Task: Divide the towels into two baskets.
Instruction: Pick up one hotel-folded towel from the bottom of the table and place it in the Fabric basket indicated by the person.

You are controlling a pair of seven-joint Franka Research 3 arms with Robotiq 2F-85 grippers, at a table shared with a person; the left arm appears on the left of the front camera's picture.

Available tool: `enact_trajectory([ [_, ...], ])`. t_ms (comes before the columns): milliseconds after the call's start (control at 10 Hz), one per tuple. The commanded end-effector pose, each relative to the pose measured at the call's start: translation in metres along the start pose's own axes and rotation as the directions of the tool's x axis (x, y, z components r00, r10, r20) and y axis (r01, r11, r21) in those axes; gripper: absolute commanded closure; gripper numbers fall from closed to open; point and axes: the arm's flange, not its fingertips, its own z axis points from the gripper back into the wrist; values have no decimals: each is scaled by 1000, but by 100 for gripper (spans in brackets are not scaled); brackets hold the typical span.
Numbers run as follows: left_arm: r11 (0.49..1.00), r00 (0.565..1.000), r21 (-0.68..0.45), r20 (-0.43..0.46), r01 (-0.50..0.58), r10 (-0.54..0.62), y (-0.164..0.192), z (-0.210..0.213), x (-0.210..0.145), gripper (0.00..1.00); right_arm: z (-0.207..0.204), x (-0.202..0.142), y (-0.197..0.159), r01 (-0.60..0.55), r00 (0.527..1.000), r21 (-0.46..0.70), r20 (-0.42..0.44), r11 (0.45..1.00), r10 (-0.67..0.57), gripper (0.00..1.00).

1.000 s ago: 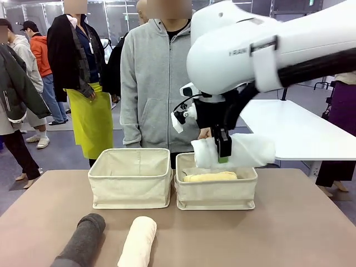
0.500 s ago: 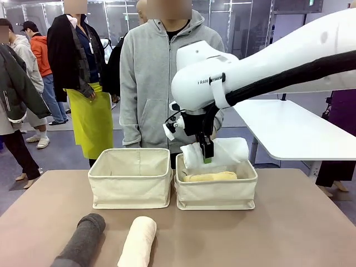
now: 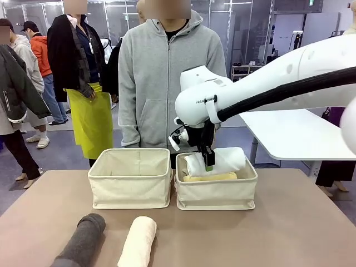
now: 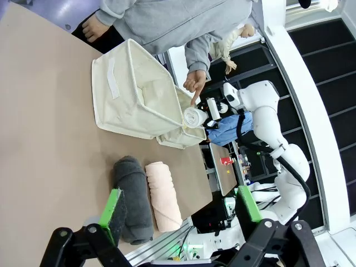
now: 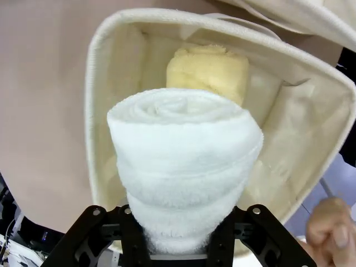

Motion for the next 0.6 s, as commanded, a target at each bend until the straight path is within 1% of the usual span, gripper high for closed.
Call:
enact_trajectory([
  [0,1000,1000,-20,7,12,-11,-1,3,0,0,2,2,-19,-14,1000,56,7,998,13,64],
  [100,1000,1000,-20,7,12,-11,-1,3,0,0,-3,4,-22,-1,1000,61,-6,998,1,64],
  [200,1000,1000,-20,7,12,-11,-1,3,0,0,-4,4,-23,15,1000,68,10,998,-15,45],
  [300,1000,1000,-20,7,12,-11,-1,3,0,0,-4,4,-22,8,1000,68,6,998,-9,30],
  [400,1000,1000,-20,7,12,-11,-1,3,0,0,-1,3,-20,6,1000,65,7,998,-6,11],
  [500,1000,1000,-20,7,12,-11,-1,3,0,0,1,2,-20,13,1000,62,15,998,-14,0],
])
